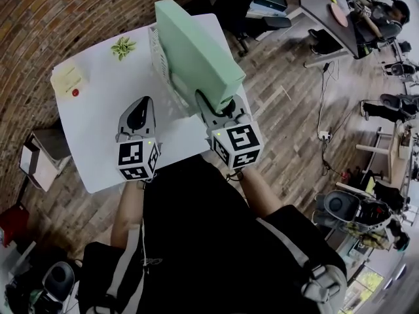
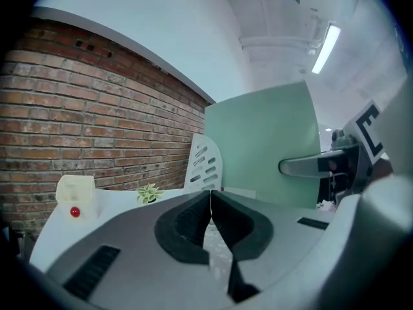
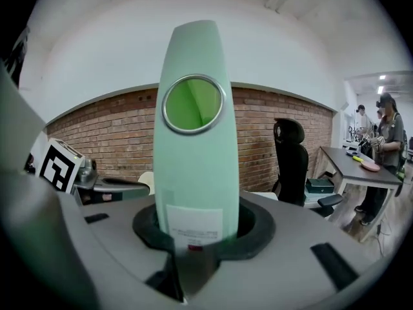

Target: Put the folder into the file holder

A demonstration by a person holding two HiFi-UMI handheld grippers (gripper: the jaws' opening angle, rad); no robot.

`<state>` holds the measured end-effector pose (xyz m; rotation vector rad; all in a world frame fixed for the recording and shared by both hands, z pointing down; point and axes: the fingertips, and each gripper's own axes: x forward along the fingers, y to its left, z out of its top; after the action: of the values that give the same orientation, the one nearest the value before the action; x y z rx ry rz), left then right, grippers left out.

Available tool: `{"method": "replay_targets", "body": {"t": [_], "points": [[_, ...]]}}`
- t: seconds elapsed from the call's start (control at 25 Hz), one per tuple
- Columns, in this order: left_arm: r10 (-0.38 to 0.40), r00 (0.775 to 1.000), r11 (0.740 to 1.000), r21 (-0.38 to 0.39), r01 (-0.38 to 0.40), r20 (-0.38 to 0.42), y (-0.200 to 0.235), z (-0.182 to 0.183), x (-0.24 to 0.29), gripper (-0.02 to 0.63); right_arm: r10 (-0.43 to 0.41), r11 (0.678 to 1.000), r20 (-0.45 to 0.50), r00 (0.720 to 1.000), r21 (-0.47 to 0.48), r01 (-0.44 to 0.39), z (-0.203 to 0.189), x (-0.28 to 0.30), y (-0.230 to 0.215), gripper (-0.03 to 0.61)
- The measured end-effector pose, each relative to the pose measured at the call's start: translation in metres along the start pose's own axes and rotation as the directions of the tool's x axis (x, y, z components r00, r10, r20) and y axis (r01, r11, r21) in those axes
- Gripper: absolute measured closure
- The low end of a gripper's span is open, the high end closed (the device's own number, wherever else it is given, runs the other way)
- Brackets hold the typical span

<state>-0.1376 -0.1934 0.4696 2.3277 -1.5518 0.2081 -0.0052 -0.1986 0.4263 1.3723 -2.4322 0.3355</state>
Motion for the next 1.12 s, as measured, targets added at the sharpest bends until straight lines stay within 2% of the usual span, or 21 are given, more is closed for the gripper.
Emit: {"method": "replay_targets", "body": {"t": [0.16,0.28,0.44,0.6,0.88,1.12], "points": [[0.039,0.999,0.999,0.001,-0.039,0.004,0.004,0.001,-0.005,0.591,-0.004,0.999,0.129,0.992,0.043,-0.002,0.009,-0.014,-0.009,0.439],[0.058,0.998,0.998,0.006,-0.058,0.005,0.001,0.002,-0.007,0.591,-0.014,0.997,0.251,0.968,0.077,-0.005,0.019,-0.023,-0.020,0.439],[0.066,0.998,0.998,0.025,-0.066,-0.002,-0.003,0.000,-0.007,0.591,-0.007,0.996,0.345,0.938,0.086,-0.024,0.028,-0.023,-0.023,0.440],[0.083,0.996,0.996,0.040,-0.083,-0.014,-0.005,-0.001,-0.007,0.591,0.014,0.995,0.389,0.921,0.082,-0.050,0.031,-0.018,-0.022,0.440],[0.099,0.994,0.993,0.068,-0.095,-0.046,-0.011,-0.010,-0.009,0.591,-0.001,0.990,0.454,0.891,0.126,-0.063,0.026,-0.009,-0.036,0.443],[0.106,0.992,0.993,0.066,-0.102,-0.065,-0.006,-0.018,-0.007,0.591,0.015,0.993,0.421,0.907,0.099,-0.062,0.019,0.012,-0.031,0.439]]}}
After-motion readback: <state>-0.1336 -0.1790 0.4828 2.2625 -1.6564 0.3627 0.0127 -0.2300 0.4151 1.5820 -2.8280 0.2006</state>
